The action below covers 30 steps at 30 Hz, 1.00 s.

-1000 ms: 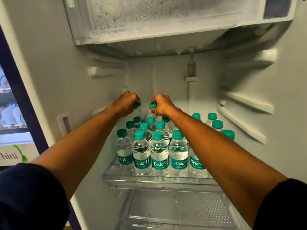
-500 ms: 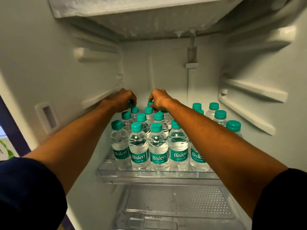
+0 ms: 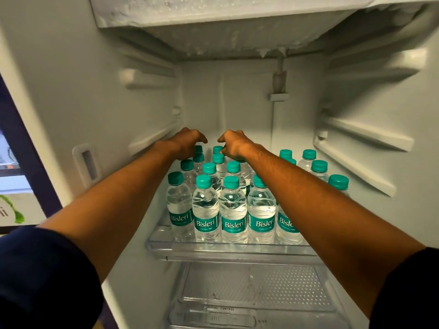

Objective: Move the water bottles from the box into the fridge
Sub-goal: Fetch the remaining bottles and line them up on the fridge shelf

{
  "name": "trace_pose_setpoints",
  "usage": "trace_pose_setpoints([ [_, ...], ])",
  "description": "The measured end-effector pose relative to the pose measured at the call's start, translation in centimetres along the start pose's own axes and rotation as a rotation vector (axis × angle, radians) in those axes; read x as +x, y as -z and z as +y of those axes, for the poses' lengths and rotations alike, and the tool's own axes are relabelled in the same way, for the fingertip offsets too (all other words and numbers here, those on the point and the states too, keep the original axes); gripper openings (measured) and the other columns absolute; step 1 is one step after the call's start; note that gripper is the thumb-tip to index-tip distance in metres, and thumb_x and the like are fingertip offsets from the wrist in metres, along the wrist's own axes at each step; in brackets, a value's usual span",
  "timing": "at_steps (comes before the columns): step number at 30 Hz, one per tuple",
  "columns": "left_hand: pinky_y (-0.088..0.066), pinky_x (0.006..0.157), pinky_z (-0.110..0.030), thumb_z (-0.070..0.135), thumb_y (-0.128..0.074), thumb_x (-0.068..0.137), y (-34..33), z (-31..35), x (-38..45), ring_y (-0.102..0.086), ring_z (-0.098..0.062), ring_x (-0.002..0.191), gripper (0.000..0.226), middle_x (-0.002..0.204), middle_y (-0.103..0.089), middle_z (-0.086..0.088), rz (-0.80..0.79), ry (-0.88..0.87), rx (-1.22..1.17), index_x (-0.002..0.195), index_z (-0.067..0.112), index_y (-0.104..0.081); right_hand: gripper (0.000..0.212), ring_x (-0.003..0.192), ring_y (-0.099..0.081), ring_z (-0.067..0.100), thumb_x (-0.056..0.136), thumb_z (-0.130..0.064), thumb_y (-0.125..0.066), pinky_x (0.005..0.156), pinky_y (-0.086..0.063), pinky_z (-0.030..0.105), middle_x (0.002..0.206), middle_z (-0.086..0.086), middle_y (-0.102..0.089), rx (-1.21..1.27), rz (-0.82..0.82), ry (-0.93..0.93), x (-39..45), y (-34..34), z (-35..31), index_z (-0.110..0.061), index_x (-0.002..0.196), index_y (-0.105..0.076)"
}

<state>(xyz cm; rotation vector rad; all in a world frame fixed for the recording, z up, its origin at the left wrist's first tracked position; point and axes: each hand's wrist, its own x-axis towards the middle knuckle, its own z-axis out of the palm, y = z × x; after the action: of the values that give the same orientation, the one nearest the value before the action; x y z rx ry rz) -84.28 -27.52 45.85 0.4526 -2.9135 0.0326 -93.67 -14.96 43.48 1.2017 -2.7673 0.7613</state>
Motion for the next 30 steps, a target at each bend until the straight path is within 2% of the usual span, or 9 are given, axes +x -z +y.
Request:
trace_pose_setpoints([
  [5, -0.042, 0.105, -0.037, 0.014, -0.052, 0.099, 0.8, 1.2, -2.3, -0.049, -0.032, 0.128, 0.049, 0.147, -0.044, -0.014, 0.117, 0.048, -0.049, 0.147, 0.015, -0.039, 0.058, 0.130, -0.050, 0.033, 0.096, -0.014, -0.061, 0.106, -0.044, 0.041, 0.147, 0.011, -0.048, -0.007, 0.049, 0.030, -1.6, 1.9, -0.4, -0.017, 0.149, -0.039],
  [11, -0.047, 0.094, -0.041, 0.026, -0.052, 0.099, 0.5, 2.4, -6.2, -0.055, -0.036, 0.114, 0.044, 0.131, -0.055, -0.021, 0.285, 0.026, -0.052, 0.138, 0.006, -0.043, 0.061, 0.135, -0.043, 0.033, 0.098, -0.034, -0.056, 0.106, -0.042, 0.044, 0.154, 0.009, -0.040, -0.224, 0.189, 0.136, -5.1, 4.1, -1.3, -0.023, 0.153, -0.030],
  [15, -0.048, 0.091, -0.043, 0.035, -0.049, 0.099, 0.8, 2.4, -9.2, -0.053, -0.034, 0.112, 0.046, 0.127, -0.056, -0.020, 0.390, 0.003, -0.047, 0.136, 0.008, -0.042, 0.068, 0.143, -0.030, 0.034, 0.098, -0.047, -0.051, 0.113, -0.035, 0.052, 0.161, 0.006, -0.024, -0.364, 0.211, 0.166, -7.4, 5.1, -1.7, -0.028, 0.155, -0.021],
  [18, -0.048, 0.090, -0.043, 0.039, -0.046, 0.100, 1.8, 2.5, -11.3, -0.054, -0.033, 0.111, 0.048, 0.126, -0.056, -0.019, 0.413, -0.005, -0.035, 0.137, 0.009, -0.041, 0.071, 0.145, -0.027, 0.034, 0.097, -0.057, -0.044, 0.114, -0.033, 0.053, 0.162, 0.006, -0.021, -0.375, 0.249, 0.167, -9.0, 5.6, -2.2, -0.030, 0.156, -0.017],
  [24, -0.045, 0.095, -0.043, 0.037, -0.044, 0.102, 2.5, 3.5, -15.9, -0.052, -0.036, 0.117, 0.051, 0.133, -0.052, -0.022, 0.379, -0.016, -0.092, 0.142, 0.006, -0.036, 0.071, 0.146, -0.026, 0.032, 0.097, -0.062, -0.035, 0.115, -0.031, 0.053, 0.163, 0.007, -0.019, -0.378, 0.277, 0.188, -12.8, 5.5, -3.7, -0.029, 0.157, -0.014],
  [30, -0.035, 0.110, -0.042, 0.041, -0.040, 0.102, -0.2, 3.9, -20.2, -0.037, -0.035, 0.137, 0.060, 0.150, -0.037, -0.020, 0.412, -0.044, -0.143, 0.149, 0.007, -0.027, 0.070, 0.148, -0.022, 0.032, 0.098, -0.061, -0.034, 0.117, -0.026, 0.051, 0.164, 0.006, -0.016, -0.339, 0.267, 0.212, -17.3, 2.5, -5.0, -0.030, 0.157, -0.012],
])
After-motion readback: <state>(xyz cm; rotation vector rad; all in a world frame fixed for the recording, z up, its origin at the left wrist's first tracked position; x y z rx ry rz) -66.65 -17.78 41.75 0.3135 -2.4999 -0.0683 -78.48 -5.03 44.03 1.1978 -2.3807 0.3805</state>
